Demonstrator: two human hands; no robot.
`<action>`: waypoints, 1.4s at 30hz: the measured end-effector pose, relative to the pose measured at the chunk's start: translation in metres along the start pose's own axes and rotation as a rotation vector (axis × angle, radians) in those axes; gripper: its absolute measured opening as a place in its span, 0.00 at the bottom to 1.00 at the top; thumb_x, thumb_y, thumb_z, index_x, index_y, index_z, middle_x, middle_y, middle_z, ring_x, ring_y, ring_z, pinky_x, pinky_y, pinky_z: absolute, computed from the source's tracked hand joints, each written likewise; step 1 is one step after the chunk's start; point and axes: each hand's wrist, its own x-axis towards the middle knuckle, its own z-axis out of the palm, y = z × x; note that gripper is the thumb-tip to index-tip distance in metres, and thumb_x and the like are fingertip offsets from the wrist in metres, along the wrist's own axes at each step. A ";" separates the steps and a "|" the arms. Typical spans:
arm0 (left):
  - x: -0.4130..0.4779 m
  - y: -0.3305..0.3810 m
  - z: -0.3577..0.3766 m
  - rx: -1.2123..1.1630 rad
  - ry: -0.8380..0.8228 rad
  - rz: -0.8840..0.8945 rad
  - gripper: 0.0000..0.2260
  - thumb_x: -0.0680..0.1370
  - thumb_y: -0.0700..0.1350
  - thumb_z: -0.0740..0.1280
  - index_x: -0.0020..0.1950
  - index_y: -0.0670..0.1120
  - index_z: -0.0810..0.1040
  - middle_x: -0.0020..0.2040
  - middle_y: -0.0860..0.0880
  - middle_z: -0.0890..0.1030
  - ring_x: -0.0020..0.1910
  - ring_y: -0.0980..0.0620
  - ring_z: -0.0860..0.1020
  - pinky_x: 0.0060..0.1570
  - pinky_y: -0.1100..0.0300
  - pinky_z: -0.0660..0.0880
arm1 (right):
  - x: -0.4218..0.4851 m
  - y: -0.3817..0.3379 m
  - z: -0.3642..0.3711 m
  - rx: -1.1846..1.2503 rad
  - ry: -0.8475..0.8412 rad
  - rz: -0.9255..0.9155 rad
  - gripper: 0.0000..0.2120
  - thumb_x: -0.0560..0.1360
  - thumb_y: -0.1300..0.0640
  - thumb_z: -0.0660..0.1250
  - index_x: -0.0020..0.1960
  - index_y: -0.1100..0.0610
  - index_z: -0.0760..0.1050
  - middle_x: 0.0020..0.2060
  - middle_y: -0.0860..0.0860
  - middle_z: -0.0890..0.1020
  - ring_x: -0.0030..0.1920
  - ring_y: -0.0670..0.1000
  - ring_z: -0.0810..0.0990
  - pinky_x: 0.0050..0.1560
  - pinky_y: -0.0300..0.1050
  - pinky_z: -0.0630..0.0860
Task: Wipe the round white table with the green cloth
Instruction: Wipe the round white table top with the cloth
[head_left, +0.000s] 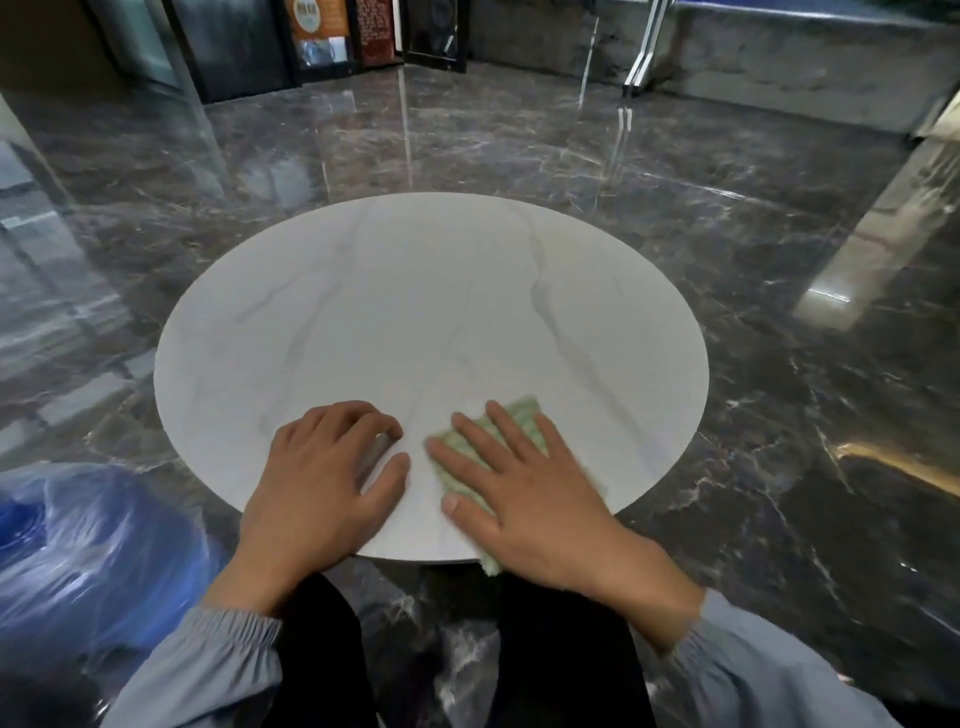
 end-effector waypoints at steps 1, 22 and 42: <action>0.000 0.000 -0.001 0.004 -0.007 0.002 0.14 0.78 0.62 0.61 0.59 0.60 0.79 0.60 0.59 0.77 0.63 0.51 0.75 0.62 0.52 0.67 | -0.009 -0.004 0.001 0.014 0.002 -0.043 0.28 0.82 0.30 0.39 0.80 0.28 0.38 0.82 0.36 0.42 0.81 0.44 0.32 0.77 0.54 0.28; 0.002 0.006 -0.007 0.009 -0.058 -0.035 0.14 0.79 0.64 0.59 0.58 0.61 0.78 0.61 0.61 0.77 0.64 0.52 0.75 0.61 0.51 0.68 | -0.008 0.020 -0.002 0.015 -0.018 -0.013 0.29 0.81 0.31 0.40 0.81 0.30 0.39 0.83 0.37 0.43 0.82 0.46 0.34 0.79 0.57 0.31; 0.023 -0.008 -0.006 -0.007 -0.070 0.012 0.15 0.79 0.65 0.61 0.59 0.61 0.79 0.59 0.63 0.76 0.60 0.56 0.75 0.57 0.52 0.71 | 0.133 0.097 -0.038 0.050 -0.094 0.190 0.29 0.83 0.34 0.42 0.83 0.35 0.43 0.84 0.42 0.41 0.83 0.51 0.34 0.78 0.65 0.31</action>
